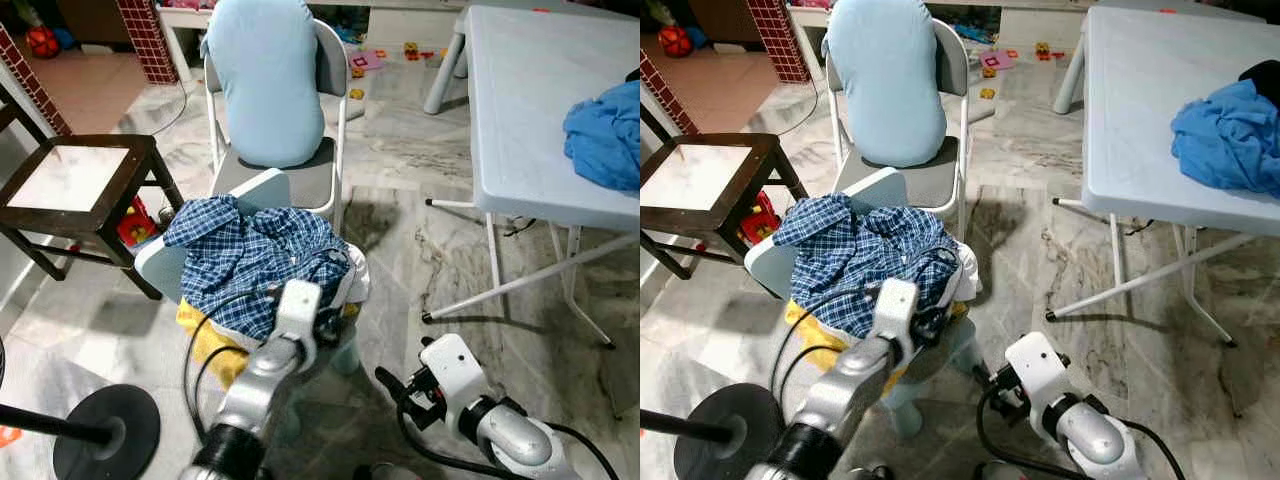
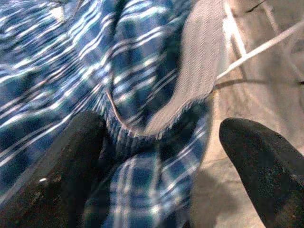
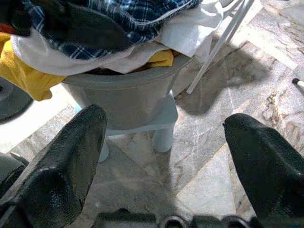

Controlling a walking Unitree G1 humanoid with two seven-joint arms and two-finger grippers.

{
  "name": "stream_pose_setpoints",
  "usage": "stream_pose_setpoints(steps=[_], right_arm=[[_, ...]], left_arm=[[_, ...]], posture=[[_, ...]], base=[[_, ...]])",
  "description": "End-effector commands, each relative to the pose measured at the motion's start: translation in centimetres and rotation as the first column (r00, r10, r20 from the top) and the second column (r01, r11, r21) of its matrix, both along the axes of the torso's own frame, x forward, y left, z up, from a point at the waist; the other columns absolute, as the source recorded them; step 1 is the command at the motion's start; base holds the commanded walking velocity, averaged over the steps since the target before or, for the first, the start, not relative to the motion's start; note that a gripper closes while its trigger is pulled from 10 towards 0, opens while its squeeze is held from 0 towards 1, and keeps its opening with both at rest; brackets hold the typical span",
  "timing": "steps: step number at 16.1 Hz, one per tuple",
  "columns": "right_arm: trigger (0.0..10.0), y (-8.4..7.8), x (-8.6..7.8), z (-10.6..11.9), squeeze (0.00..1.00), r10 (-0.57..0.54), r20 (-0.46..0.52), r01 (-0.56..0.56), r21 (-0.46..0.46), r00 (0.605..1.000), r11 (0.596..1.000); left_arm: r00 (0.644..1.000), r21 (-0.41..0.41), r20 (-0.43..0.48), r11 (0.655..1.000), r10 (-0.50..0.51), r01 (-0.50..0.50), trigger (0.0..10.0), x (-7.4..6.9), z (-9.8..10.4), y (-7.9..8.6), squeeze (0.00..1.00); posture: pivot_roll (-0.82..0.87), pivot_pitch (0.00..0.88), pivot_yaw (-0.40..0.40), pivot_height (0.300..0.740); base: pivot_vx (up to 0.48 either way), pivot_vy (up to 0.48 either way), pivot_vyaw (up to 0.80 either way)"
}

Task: Hang hanger

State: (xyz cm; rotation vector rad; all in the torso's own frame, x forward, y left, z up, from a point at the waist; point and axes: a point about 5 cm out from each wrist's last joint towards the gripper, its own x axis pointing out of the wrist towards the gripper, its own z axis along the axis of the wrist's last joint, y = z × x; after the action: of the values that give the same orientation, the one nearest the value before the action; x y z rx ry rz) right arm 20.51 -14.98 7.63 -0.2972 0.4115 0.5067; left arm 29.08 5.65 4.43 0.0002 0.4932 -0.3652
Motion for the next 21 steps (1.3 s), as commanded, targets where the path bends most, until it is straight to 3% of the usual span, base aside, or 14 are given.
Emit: stream_pose_setpoints(steps=[1, 2, 3, 5, 9, 12, 21], right_arm=[[10.0, 0.0, -0.1, -0.3, 0.00, -0.002, -0.009, 0.002, -0.003, 1.000, 1.000], [10.0, 0.1, -0.1, -0.3, 0.00, -0.001, -0.007, 0.001, -0.002, 1.000, 1.000], [10.0, 0.1, 0.0, -0.1, 0.00, -0.005, 0.007, 0.005, 0.004, 1.000, 1.000], [10.0, 0.0, 0.1, -0.1, 0.00, -0.012, 0.015, 0.012, 0.000, 1.000, 1.000], [10.0, 0.2, 0.3, -0.3, 0.00, 0.007, 0.014, -0.007, -0.006, 1.000, 1.000], [10.0, 0.1, 0.4, -0.4, 0.00, 0.008, 0.016, -0.007, -0.011, 1.000, 1.000], [10.0, -0.2, 0.3, -0.5, 0.00, 0.018, 0.017, -0.017, -0.032, 1.000, 0.999]], left_arm=[[1.000, 0.012, -0.007, 1.000, -0.010, 0.010, 10.0, -0.3, -0.1, 0.2, 0.00], [0.999, 0.037, 0.033, 0.999, -0.019, 0.018, 10.0, -0.3, 0.2, 0.5, 0.00], [0.987, 0.080, 0.152, 0.996, -0.055, 0.043, 10.0, -0.2, 1.5, 0.7, 0.00], [0.956, 0.130, 0.279, 0.990, -0.091, 0.057, 10.0, -0.3, 2.8, 0.9, 0.00], [0.990, 0.053, 0.093, 0.993, -0.108, 0.103, 10.0, -1.7, 0.4, 0.4, 0.00], [0.998, 0.002, 0.038, 0.999, -0.048, 0.048, 10.0, -1.2, -0.3, 0.5, 0.00], [0.999, -0.020, 0.037, 0.999, -0.024, 0.025, 10.0, 0.9, -0.8, 0.3, 0.00]], posture=[[-0.21, 0.155, -0.002, 0.740], [-0.21, 0.155, -0.002, 0.740], [-0.21, 0.155, -0.002, 0.740], [-0.20, 0.153, -0.003, 0.740], [-0.20, 0.148, -0.008, 0.740], [-0.21, 0.145, -0.010, 0.740], [-0.24, 0.147, -0.021, 0.740]], base=[[0.000, 0.000, 0.00], [0.000, 0.000, 0.00], [0.000, 0.000, 0.00], [0.000, 0.000, 0.00], [0.000, 0.000, 0.00], [0.000, 0.000, 0.00], [0.000, 0.000, 0.00]])
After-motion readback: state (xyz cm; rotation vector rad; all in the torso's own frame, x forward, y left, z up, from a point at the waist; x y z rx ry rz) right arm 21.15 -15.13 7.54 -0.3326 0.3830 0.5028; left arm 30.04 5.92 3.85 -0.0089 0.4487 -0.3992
